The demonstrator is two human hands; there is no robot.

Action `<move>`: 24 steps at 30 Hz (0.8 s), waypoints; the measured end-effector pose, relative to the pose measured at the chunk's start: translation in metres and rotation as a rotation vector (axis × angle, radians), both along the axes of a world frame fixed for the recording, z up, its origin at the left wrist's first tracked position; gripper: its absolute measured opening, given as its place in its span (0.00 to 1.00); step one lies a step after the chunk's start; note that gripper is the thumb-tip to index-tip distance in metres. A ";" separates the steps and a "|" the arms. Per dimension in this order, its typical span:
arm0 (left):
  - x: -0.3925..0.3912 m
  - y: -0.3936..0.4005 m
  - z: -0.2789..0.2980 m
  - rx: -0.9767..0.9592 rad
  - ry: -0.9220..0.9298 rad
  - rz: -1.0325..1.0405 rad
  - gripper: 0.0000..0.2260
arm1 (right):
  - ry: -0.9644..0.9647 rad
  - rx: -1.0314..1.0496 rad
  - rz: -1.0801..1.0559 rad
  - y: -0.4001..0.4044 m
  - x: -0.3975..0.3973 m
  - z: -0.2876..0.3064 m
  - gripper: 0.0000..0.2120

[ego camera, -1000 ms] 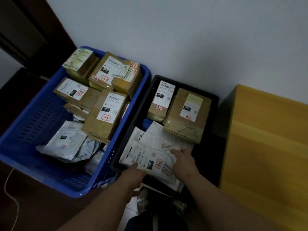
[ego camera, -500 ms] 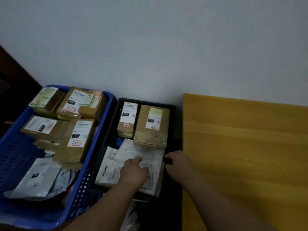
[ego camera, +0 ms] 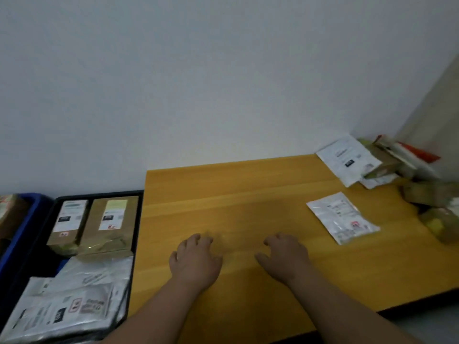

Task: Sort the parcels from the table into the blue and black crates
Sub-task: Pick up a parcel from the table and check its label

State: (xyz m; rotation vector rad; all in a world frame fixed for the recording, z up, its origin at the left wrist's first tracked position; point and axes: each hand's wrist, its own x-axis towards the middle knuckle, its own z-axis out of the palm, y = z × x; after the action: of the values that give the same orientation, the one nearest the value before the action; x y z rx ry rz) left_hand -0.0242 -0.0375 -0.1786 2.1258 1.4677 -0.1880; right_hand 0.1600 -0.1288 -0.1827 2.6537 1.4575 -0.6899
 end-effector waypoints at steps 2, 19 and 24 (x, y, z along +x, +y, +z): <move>0.021 -0.010 0.000 0.012 0.017 -0.037 0.25 | -0.012 -0.003 -0.036 -0.021 0.024 0.002 0.29; 0.162 -0.018 -0.028 -0.012 0.096 -0.338 0.26 | -0.002 -0.095 -0.357 -0.084 0.154 -0.031 0.26; 0.225 -0.017 -0.035 -0.036 0.107 -0.306 0.26 | 0.001 -0.055 -0.354 -0.077 0.224 -0.042 0.32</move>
State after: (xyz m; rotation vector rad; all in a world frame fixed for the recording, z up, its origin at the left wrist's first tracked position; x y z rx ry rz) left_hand 0.2008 -0.0542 -0.2137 2.3330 1.1770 -0.4433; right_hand 0.3836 -0.2063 -0.2244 2.8953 0.9574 -0.7371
